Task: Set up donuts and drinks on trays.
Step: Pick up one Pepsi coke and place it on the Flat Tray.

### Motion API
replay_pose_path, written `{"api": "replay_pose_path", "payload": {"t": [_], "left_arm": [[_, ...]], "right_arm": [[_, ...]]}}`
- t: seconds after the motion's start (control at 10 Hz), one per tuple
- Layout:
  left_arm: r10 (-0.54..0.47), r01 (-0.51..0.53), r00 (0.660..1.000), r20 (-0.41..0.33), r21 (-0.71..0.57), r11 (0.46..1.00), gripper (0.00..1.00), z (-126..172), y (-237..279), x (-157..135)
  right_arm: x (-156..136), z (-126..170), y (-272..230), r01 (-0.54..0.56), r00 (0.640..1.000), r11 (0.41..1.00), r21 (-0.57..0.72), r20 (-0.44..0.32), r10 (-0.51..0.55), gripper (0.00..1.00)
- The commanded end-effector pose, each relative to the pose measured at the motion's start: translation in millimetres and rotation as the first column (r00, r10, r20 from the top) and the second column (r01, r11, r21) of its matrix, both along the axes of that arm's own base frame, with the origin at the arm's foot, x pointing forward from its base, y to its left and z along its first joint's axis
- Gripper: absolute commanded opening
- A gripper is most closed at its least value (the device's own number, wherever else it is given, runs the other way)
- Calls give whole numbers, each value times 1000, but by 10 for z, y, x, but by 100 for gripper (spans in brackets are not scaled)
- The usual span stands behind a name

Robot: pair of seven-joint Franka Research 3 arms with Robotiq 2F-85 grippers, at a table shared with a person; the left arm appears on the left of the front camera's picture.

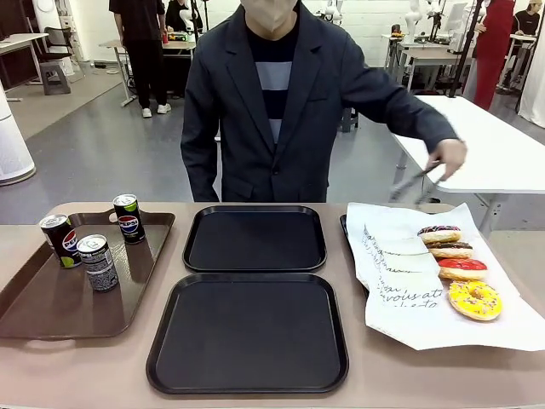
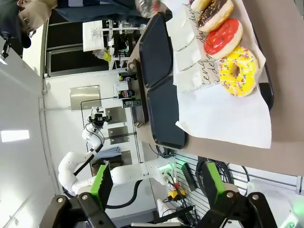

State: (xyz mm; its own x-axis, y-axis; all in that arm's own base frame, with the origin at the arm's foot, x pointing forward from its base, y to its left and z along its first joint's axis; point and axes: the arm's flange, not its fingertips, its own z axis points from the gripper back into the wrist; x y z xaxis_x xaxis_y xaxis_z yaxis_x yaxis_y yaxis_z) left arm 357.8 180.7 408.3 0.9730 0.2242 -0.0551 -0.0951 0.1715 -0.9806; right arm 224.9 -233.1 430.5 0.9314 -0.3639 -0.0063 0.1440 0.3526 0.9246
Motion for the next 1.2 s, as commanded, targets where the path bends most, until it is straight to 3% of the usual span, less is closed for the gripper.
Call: {"api": "replay_pose_path", "payload": {"t": [0.0,1.1], "left_arm": [[5,-5,1000,11,-18,1000,100,23,6,2],[5,-5,1000,11,-18,1000,100,23,6,2]], "right_arm": [[3,-8,21,10,1000,1000,20,25,-11,100],[3,-8,21,10,1000,1000,20,25,-11,100]]}}
